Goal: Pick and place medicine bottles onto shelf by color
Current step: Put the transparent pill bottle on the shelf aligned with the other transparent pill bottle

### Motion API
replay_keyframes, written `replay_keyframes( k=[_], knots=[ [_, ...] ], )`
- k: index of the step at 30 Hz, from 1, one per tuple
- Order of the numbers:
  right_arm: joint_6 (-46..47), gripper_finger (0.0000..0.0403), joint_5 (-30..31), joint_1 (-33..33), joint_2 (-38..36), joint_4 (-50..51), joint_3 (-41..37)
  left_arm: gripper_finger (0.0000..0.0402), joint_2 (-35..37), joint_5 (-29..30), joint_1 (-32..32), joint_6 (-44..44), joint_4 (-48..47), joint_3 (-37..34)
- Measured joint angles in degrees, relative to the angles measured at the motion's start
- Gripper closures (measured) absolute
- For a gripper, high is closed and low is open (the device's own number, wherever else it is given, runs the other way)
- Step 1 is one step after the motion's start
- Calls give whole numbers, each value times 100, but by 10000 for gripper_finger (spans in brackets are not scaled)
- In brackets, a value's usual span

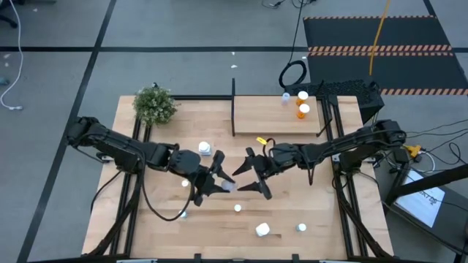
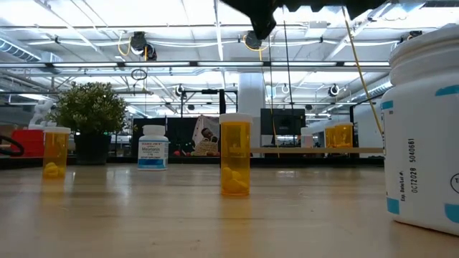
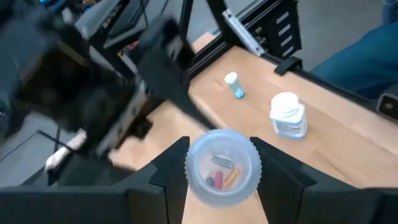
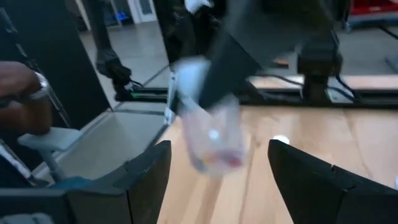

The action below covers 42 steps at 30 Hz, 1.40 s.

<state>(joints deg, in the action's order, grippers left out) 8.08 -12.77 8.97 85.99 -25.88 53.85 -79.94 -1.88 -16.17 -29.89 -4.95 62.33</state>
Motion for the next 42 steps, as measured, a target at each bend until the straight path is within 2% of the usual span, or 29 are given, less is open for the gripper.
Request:
replay_keyframes(
  k=[3, 8, 15, 22, 28, 35, 42],
  knots=[
    [-2, 138, -232, 0, 17, -23, 0, 254, 0, 3, 24, -4, 14, -1],
    [-17, 142, -237, 9, 9, -64, -2, 257, 0, -8, 51, -28, 26, -2],
    [-19, 167, -67, 11, 9, -93, -6, 244, 2, -10, 45, -42, 89, -2],
    [-20, 193, -77, 11, 9, -95, -11, 257, 2, 4, 100, -39, 116, -2],
    [-22, 208, -71, 9, 11, -92, -11, 246, 2, 23, 143, -73, 223, -2],
    [-182, 227, -74, 1, 9, -95, -11, 254, 2, 23, 143, -155, 264, -2],
    [-424, 254, -92, -7, 11, -88, -11, 223, 2, 89, 143, -92, 268, -4]
  ],
)
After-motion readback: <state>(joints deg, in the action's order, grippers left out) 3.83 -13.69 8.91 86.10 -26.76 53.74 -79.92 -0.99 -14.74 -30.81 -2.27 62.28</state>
